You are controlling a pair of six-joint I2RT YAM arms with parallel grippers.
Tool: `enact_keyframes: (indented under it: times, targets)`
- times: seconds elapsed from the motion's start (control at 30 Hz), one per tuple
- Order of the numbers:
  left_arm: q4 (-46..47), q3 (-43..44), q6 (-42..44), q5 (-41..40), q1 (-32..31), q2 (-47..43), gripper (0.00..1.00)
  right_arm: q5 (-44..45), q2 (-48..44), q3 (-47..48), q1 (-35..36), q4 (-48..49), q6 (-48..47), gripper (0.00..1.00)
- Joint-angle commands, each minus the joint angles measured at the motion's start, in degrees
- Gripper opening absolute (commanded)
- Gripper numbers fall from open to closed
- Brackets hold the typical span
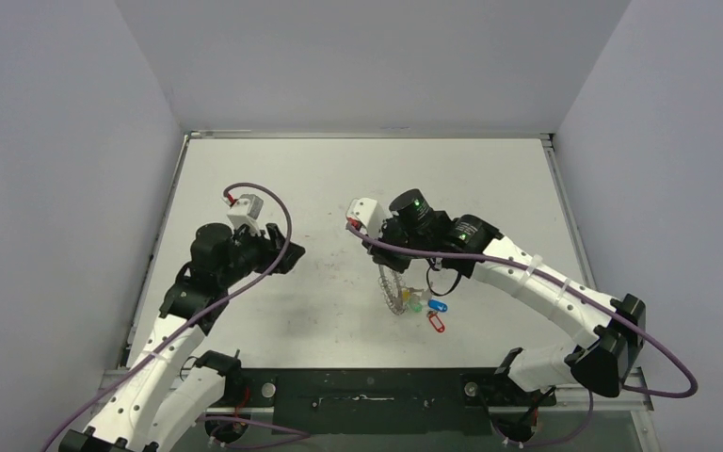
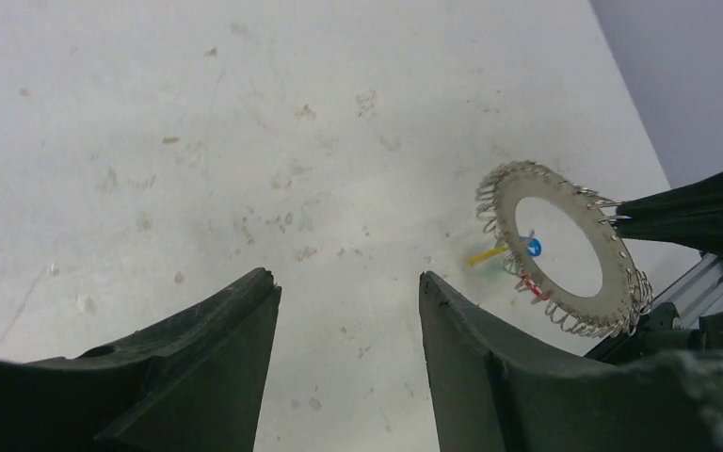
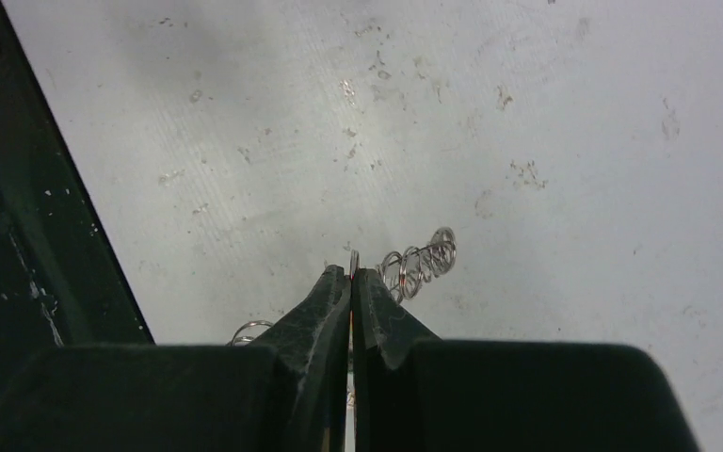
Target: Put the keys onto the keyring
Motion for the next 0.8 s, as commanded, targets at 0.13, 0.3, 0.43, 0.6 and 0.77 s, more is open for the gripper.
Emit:
enact_keyframes:
  times: [0.13, 0.3, 0.43, 0.6, 0.77]
  targets:
    - [27.6, -4.4, 9.7, 18.3, 0.1, -1.7, 0.54, -16.5, -4.0, -1.6, -2.7, 7.1, -6.5, 0.0]
    - [33.5, -5.7, 11.3, 25.6, -1.8, -0.4, 0.52, -22.7, -5.6, -4.6, -5.0, 13.2, -3.3, 0.0]
    - [37.5, -7.8, 16.6, 27.4, -6.8, -0.6, 0.51, -27.4, -6.6, -6.9, -7.6, 17.8, -0.5, 0.0]
    - [38.7, -8.8, 24.5, 25.5, -13.6, -0.3, 0.51, -32.1, -7.3, -8.0, -9.2, 19.4, -0.1, 0.0]
    - [40.1, -8.6, 27.9, 23.2, -18.0, 1.9, 0.48, -36.5, -7.8, -9.3, -9.9, 21.0, -0.2, 0.0]
